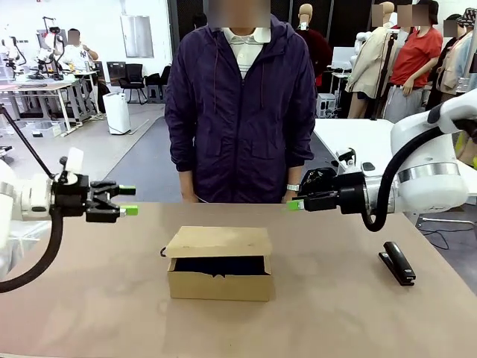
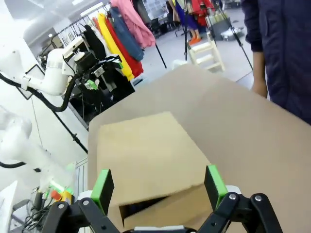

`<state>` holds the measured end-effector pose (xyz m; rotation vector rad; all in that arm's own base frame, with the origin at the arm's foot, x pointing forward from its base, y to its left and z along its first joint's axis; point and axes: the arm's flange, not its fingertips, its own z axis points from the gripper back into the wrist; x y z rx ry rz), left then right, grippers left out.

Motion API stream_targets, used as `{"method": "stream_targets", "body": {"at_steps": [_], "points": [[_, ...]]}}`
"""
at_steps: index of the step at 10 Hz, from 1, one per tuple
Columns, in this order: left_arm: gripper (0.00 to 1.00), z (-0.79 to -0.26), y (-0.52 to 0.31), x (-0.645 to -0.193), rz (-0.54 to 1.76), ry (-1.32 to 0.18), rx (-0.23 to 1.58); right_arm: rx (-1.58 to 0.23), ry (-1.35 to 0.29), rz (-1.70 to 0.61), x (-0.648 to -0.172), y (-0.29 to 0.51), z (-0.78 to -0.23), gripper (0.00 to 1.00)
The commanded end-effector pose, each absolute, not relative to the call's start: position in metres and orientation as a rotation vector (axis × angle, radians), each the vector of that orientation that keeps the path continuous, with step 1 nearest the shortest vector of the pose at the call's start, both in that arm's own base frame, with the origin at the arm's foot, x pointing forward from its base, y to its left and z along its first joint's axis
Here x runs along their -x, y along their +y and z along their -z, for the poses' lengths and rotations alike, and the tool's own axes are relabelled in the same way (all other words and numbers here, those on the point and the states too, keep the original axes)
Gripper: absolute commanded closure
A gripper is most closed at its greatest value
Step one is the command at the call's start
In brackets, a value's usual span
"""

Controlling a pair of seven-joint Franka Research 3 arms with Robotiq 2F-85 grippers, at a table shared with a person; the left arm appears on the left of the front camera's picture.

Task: Pack the items into the box.
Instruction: Close the Mailer Box.

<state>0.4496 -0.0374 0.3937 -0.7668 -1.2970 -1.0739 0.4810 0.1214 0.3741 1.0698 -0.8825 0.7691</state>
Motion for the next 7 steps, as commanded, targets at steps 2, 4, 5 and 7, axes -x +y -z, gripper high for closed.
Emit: {"method": "stream_targets", "body": {"at_steps": [2,4,5,7], "points": [[0.0,-0.371,-0.095,-0.489,1.207,-1.375,0.821,-1.0,-0.907,-0.869,-0.496,0.18,-0.335,0.0],[0.0,-0.351,-0.13,-0.504,1.351,-1.269,0.78,-0.884,-0.861,-0.977,-0.492,0.209,-0.314,0.0],[0.0,-0.337,-0.141,-0.509,1.415,-1.188,0.796,-0.87,-0.805,-1.01,-0.491,0.214,-0.303,0.0],[0.0,-0.312,-0.151,-0.51,1.49,-1.046,0.743,-0.816,-0.761,-1.068,-0.488,0.222,-0.291,0.0]]}}
